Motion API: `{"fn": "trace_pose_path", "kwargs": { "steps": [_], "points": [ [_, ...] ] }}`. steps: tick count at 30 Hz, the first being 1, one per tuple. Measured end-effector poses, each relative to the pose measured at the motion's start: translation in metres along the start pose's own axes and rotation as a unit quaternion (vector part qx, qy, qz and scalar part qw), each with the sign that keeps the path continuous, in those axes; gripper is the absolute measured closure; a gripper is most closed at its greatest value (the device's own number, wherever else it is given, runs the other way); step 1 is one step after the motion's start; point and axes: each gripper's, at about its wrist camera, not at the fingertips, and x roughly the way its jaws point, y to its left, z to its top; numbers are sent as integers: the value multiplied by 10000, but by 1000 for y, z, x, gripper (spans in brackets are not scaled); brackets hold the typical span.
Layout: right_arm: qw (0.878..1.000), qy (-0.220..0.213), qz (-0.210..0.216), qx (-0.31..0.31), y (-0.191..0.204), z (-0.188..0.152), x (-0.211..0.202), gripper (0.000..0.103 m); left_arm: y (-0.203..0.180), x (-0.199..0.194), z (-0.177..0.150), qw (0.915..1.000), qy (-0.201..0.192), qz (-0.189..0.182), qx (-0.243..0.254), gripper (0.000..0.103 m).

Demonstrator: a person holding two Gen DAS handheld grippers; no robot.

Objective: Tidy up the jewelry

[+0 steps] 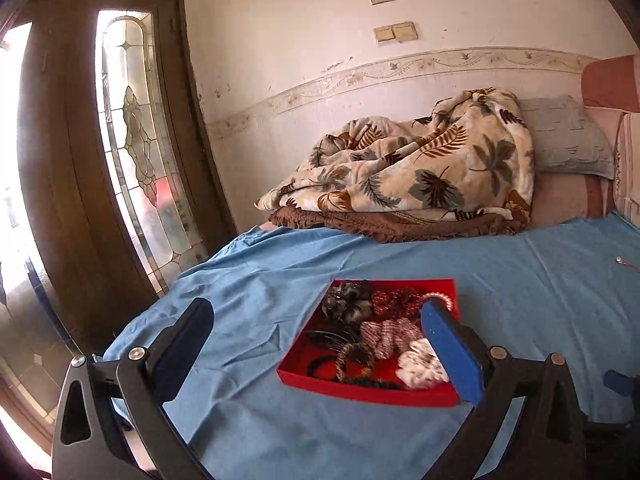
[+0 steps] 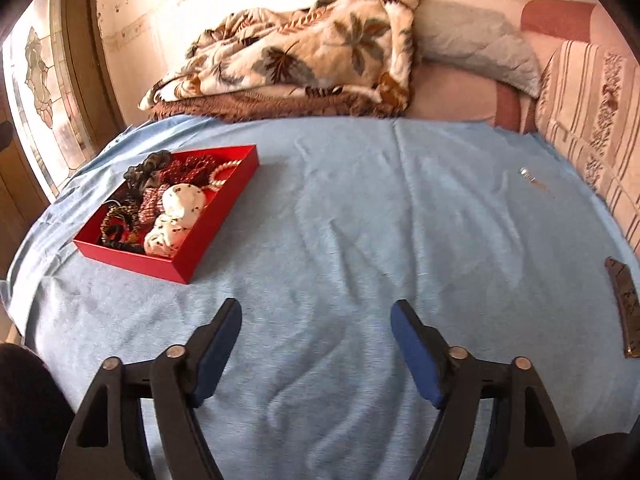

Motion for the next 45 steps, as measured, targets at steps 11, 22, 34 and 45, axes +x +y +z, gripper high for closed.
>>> {"fn": "trace_pose_path", "kwargs": {
  "steps": [11, 22, 34, 45],
  "points": [
    [9996, -160, 171, 164, -17, -4, -6, 21, -20, -16, -7, 9952, 490, -767, -358, 0],
    [9996, -278, 10, -21, -9, -8, -12, 20, 15, -27, -2, 9916, 476, -846, -849, 0],
    [9990, -220, -86, -390, 9, -15, -14, 20, 15, -18, -19, 9908, 790, -817, -739, 0],
    [9992, -231, 10, -320, 10, 8, -29, 17, 10, -1, -35, 9811, 1318, -1153, -820, 0]
  ]
}}
